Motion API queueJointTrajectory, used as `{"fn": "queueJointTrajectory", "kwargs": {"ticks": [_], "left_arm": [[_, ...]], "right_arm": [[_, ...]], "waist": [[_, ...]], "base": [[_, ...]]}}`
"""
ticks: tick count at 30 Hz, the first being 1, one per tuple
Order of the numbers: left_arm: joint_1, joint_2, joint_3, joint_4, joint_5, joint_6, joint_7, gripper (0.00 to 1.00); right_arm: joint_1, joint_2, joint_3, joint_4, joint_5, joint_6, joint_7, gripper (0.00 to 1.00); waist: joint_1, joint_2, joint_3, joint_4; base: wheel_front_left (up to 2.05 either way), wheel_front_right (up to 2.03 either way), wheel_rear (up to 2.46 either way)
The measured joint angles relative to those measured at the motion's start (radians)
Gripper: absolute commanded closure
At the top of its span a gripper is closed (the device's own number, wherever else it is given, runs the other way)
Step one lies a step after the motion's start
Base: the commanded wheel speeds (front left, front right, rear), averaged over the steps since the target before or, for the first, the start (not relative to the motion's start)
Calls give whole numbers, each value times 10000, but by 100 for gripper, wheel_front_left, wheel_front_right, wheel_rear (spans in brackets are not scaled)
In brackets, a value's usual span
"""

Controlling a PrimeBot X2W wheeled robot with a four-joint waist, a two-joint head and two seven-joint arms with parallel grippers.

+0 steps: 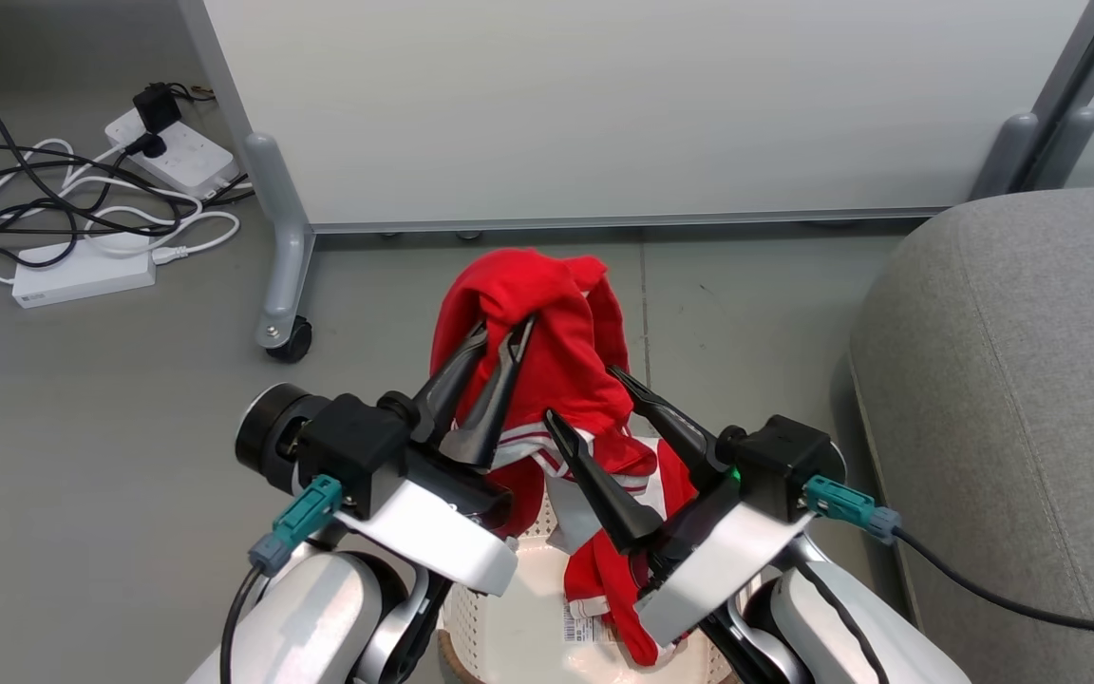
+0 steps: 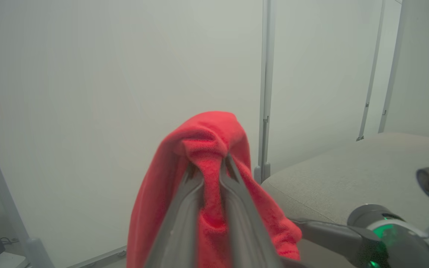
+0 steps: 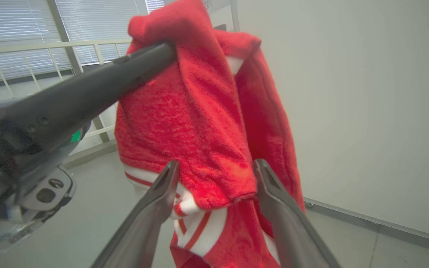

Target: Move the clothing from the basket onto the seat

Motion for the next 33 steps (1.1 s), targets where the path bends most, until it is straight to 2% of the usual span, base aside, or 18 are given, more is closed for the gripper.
{"fn": "queueJointTrajectory", "kwargs": {"ticks": [8, 9, 10, 16, 17, 19, 20, 21, 26, 33], "left_arm": [[-140, -125, -234, 6, 29, -128, -15, 100], [-151, -134, -249, 10, 29, -134, -17, 100], [-159, -159, -278, 27, 27, -134, -31, 100], [-194, -194, -295, 75, -29, -161, -69, 100], [-194, -192, -307, 84, -56, -174, -67, 92], [-193, -194, -320, 94, -128, -209, -67, 47], [-193, -190, -320, 98, -128, -209, -67, 4], [-193, -182, -322, 102, -130, -207, -67, 0], [-168, -77, -414, 107, -236, -291, 2, 0], [103, 370, -884, -121, -476, -813, 594, 0]], "right_arm": [[-1023, 84, 924, 1478, 754, 0, -401, 0], [-1130, 92, 1007, 1613, 859, 2, -443, 41], [-1301, 92, 1212, 1852, 1080, 0, -504, 100], [-1651, 105, 1613, 2265, 1523, 0, -662, 100], [-1673, 104, 1653, 2314, 1546, 2, -685, 100], [-1732, 105, 1693, 2374, 1597, 2, -702, 100], [-1761, 104, 1689, 2385, 1599, 2, -723, 100], [-1783, 105, 1670, 2391, 1595, 0, -759, 100], [-1800, 104, 1367, 2345, 1494, 2, -805, 100], [-1745, -63, 127, 2071, 1047, 0, -848, 100]], "waist": [[0, 0, 36, 160], [0, 0, 35, 170], [0, 0, 29, 188], [0, 0, -4, 219], [0, 0, -13, 218], [0, 0, -32, 208], [0, 0, -43, 201], [0, 0, -56, 191], [0, 0, -117, 112], [0, 0, -159, 13]], "base": [[0, 0, 0], [0, 0, 0], [0, 0, 0], [0, 0, 0], [0, 0, 0], [0, 0, 0], [0, 0, 0], [0, 0, 0], [0, 0, 0], [0, 0, 0]]}}
